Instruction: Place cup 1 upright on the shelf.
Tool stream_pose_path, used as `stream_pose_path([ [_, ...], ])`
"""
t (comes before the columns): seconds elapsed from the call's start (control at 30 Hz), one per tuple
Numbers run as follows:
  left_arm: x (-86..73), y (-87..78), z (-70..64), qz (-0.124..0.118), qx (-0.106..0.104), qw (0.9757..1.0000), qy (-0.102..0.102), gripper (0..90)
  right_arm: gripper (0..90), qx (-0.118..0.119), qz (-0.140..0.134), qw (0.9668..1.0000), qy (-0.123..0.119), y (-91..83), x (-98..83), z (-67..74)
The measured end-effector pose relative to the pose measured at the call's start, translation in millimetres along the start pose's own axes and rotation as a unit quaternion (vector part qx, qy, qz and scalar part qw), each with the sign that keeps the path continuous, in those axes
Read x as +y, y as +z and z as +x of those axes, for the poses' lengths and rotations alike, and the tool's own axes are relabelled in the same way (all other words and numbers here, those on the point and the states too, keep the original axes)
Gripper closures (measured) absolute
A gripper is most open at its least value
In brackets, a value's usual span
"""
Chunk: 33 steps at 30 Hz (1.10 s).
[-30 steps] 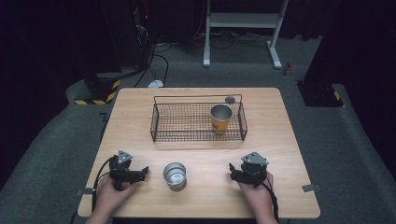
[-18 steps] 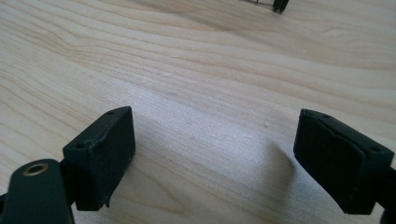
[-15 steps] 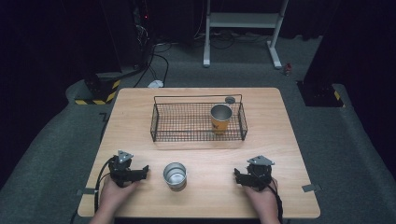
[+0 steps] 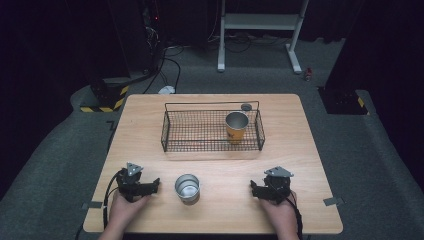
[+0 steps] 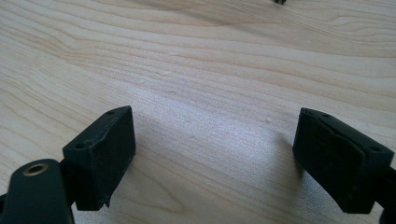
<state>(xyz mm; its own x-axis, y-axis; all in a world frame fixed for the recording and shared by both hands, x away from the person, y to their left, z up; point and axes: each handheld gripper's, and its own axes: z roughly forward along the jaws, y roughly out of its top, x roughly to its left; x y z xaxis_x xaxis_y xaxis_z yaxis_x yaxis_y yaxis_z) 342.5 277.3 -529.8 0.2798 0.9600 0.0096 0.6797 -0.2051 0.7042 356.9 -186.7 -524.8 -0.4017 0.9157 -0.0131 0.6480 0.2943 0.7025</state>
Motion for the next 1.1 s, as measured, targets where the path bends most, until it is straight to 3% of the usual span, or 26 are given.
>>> stream_pose_path([
  [0.07, -0.3, -0.8, -0.1, -0.001, -0.015, 0.9998, 0.016, 1.5, 13.1, -0.002, -0.001, 1.0, -0.002, 0.1, -0.1, 0.1],
  [0.17, 1.8, -2.1, 0.5, 0.004, -0.017, 0.9994, 0.03, 0.6, 13.0, -0.002, -0.001, 1.0, -0.001, 0.2, 0.0, 0.0],
  [0.43, 3.1, -10.3, 8.2, -0.024, -0.051, 0.9984, -0.003, 0.6, 13.2, -0.002, -0.001, 1.0, -0.002, 0.2, -0.1, 0.0],
  [0.67, 5.5, -17.0, 8.9, -0.049, -0.073, 0.9961, -0.003, 0.6, 13.2, -0.002, -0.001, 1.0, -0.001, 0.2, -0.1, 0.0],
  [0.93, 5.3, -24.7, 5.0, -0.067, -0.085, 0.9941, 0.01, 0.6, 13.3, -0.003, -0.001, 1.0, -0.001, 0.2, 0.0, 0.2],
  [1.1, 8.4, -30.0, 0.4, -0.089, -0.095, 0.9914, 0.017, 0.6, 13.3, -0.004, -0.003, 1.0, 0.0, 0.5, 0.1, 0.5],
])
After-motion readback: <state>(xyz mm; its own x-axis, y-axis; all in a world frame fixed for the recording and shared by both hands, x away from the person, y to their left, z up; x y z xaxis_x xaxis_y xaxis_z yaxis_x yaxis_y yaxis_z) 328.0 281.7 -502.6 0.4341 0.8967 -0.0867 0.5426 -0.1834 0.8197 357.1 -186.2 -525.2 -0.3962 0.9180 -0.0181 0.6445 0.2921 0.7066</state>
